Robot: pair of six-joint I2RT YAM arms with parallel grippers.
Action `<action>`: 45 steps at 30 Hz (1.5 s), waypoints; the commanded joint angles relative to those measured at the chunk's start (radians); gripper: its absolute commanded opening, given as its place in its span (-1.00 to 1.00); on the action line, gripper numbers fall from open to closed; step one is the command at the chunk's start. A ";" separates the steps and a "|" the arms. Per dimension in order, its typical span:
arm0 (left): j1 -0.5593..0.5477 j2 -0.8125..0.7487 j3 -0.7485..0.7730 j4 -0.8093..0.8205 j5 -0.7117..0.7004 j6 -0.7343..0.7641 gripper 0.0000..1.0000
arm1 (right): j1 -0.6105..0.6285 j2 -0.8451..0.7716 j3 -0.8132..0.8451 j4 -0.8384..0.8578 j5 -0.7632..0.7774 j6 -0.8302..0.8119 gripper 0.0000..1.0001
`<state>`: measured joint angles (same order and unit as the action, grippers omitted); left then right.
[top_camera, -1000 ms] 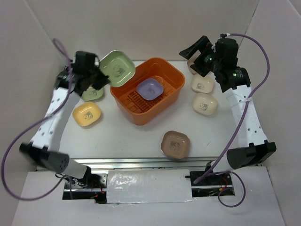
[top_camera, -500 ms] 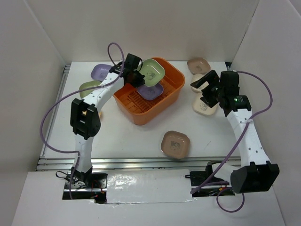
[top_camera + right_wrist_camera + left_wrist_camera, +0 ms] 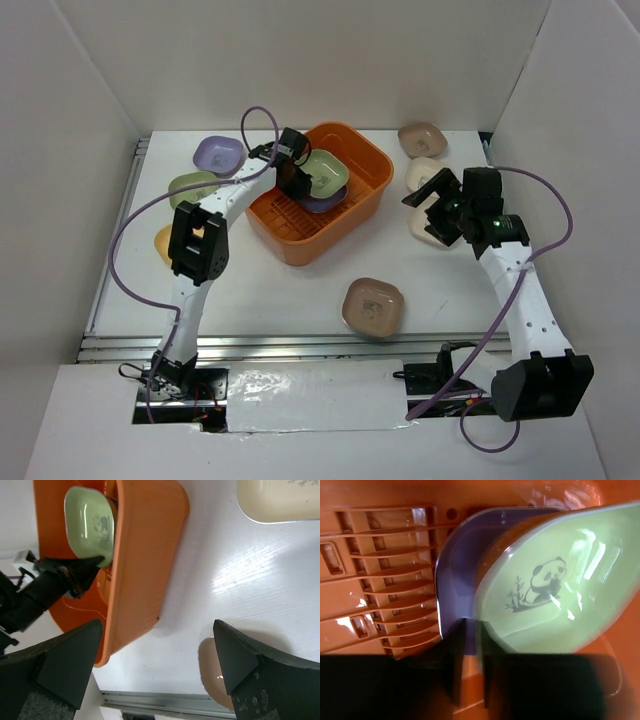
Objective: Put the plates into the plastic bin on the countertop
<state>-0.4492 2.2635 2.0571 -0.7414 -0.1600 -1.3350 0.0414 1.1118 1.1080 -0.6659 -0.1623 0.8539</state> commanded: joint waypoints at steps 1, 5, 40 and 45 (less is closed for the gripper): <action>0.007 -0.012 0.050 -0.019 0.004 0.022 -0.24 | 0.008 -0.035 -0.013 -0.008 -0.003 -0.033 1.00; 0.000 -0.018 0.104 -0.073 0.031 0.057 0.98 | 0.021 -0.026 -0.031 -0.050 0.043 -0.061 1.00; 0.342 -0.812 -0.578 -0.233 -0.201 0.491 0.99 | 0.509 -0.118 -0.392 -0.204 0.418 0.232 0.97; 0.348 -0.818 -0.617 -0.220 -0.185 0.502 0.99 | 0.511 -0.139 -0.431 -0.215 0.403 0.234 0.97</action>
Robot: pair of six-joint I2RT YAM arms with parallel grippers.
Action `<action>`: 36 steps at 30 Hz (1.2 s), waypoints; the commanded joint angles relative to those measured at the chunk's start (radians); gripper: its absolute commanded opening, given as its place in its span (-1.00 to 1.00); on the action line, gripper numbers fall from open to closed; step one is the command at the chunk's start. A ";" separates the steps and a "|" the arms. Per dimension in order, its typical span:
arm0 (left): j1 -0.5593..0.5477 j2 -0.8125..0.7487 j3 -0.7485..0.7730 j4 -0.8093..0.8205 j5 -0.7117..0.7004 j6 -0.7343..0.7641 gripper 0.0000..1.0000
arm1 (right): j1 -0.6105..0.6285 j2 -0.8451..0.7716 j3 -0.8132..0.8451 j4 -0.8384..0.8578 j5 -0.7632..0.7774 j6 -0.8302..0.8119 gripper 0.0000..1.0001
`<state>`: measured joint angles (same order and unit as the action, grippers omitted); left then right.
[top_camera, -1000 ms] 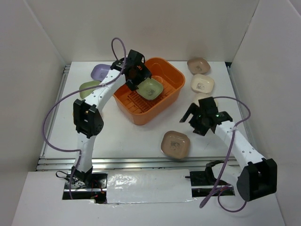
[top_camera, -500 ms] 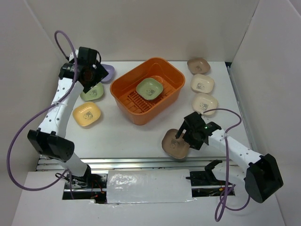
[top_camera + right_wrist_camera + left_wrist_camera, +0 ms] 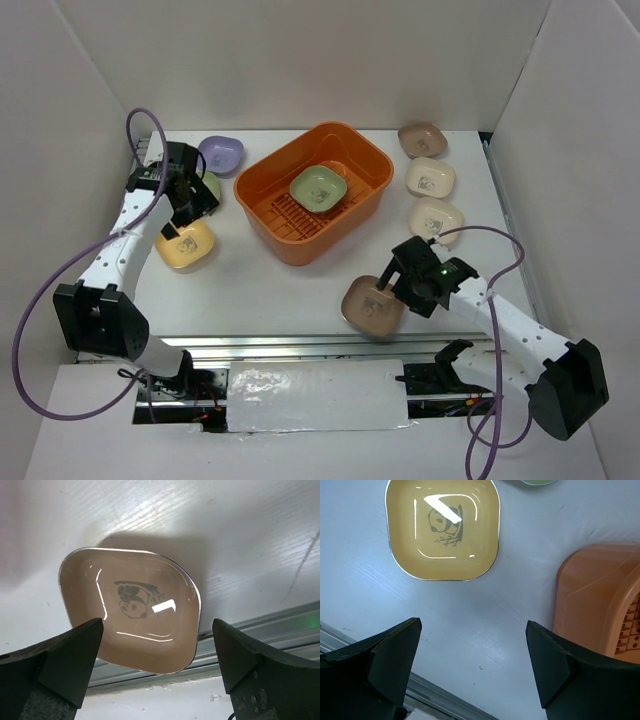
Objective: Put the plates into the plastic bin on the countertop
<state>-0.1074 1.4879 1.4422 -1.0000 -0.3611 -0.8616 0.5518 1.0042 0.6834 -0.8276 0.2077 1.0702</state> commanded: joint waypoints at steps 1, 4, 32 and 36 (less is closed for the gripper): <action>0.012 -0.043 -0.012 0.043 0.017 0.030 0.99 | 0.000 -0.032 -0.021 -0.042 0.018 0.014 0.95; 0.035 -0.048 -0.034 0.049 0.036 0.039 0.99 | -0.001 -0.015 -0.091 0.022 -0.011 0.013 0.85; 0.310 -0.224 -0.138 0.040 -0.024 0.076 0.99 | 0.100 -0.070 0.494 -0.110 0.111 0.010 -1.00; 0.342 -0.196 -0.225 0.116 0.060 0.098 0.99 | -0.039 0.213 0.677 0.031 -0.074 -0.093 -1.00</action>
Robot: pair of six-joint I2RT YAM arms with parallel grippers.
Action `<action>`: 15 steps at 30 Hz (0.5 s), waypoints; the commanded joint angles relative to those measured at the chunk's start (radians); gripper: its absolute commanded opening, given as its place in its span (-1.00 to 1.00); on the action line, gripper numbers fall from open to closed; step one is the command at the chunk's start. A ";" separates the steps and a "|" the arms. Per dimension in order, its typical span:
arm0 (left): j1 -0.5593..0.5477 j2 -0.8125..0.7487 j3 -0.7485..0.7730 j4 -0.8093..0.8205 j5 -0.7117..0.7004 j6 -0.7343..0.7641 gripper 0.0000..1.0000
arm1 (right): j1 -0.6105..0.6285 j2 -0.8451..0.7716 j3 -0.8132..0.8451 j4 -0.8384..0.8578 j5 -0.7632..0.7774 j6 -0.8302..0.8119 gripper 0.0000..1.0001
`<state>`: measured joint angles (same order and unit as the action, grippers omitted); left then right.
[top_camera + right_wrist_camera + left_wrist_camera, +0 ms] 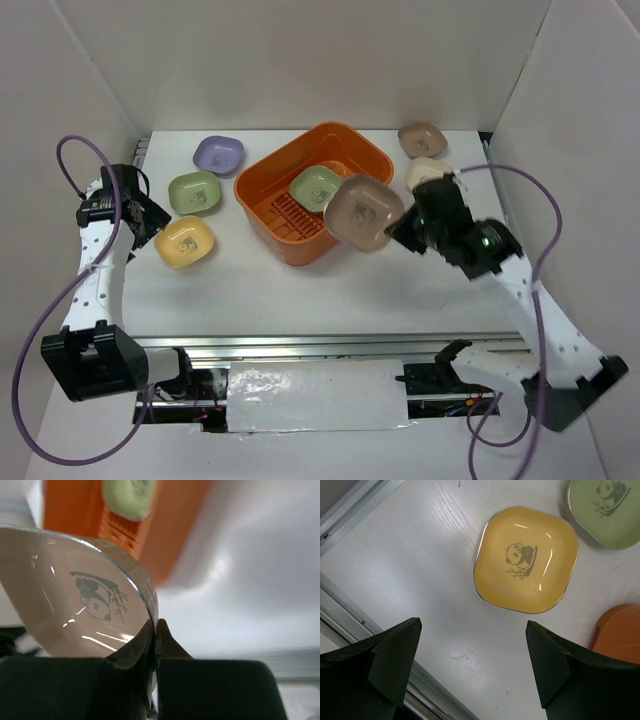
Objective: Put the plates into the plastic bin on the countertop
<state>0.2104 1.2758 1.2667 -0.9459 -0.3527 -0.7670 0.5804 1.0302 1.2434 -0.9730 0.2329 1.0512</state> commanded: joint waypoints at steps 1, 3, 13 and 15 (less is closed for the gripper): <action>0.030 0.022 -0.062 0.084 0.066 0.006 0.99 | -0.082 0.244 0.164 0.195 -0.118 -0.077 -1.00; 0.040 0.043 -0.078 0.125 0.087 0.008 0.99 | -0.099 0.426 0.338 0.192 -0.130 -0.079 -1.00; 0.046 0.122 -0.035 0.176 0.097 0.020 0.99 | -0.140 0.986 0.847 0.074 -0.035 0.016 -1.00; 0.046 0.123 -0.029 0.173 0.092 0.021 0.99 | -0.146 1.022 0.858 0.068 -0.032 0.055 -1.00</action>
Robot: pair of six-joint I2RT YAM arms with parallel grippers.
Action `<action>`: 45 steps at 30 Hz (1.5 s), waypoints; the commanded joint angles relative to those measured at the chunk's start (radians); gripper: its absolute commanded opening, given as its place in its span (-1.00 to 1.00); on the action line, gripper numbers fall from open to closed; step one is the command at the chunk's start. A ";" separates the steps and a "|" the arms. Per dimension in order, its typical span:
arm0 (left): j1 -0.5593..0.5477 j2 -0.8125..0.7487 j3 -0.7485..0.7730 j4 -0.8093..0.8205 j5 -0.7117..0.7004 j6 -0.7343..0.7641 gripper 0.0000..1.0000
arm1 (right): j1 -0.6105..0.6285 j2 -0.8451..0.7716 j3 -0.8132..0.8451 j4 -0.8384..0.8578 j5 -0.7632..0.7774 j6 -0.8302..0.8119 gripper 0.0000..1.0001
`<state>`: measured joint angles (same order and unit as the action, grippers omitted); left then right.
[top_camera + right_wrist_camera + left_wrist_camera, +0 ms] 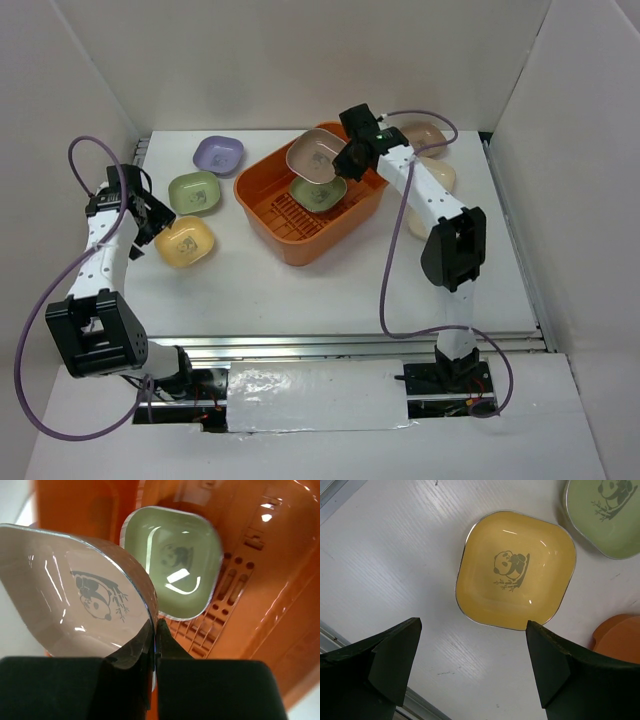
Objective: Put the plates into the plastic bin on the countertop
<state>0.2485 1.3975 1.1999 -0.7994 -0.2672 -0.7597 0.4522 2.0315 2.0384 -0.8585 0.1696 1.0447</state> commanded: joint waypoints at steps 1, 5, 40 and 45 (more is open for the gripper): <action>0.009 0.003 0.040 0.026 0.008 0.014 0.99 | -0.023 0.041 0.057 -0.039 0.027 0.069 -1.00; 0.014 0.009 0.035 0.031 0.014 0.025 0.99 | -0.015 0.061 0.029 -0.010 0.027 0.081 -0.92; 0.063 0.184 -0.105 0.010 -0.047 -0.127 -1.00 | -0.050 -0.603 -0.105 0.239 -0.344 -0.227 1.00; 0.054 -0.165 -0.115 -0.145 -0.031 -0.138 -1.00 | -0.110 -0.625 -0.086 0.194 -0.358 -0.216 1.00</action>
<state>0.3088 1.4212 1.0714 -0.7971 -0.2687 -0.8677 0.3695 1.4681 1.9362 -0.6563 -0.1726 0.8425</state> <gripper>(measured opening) 0.045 0.997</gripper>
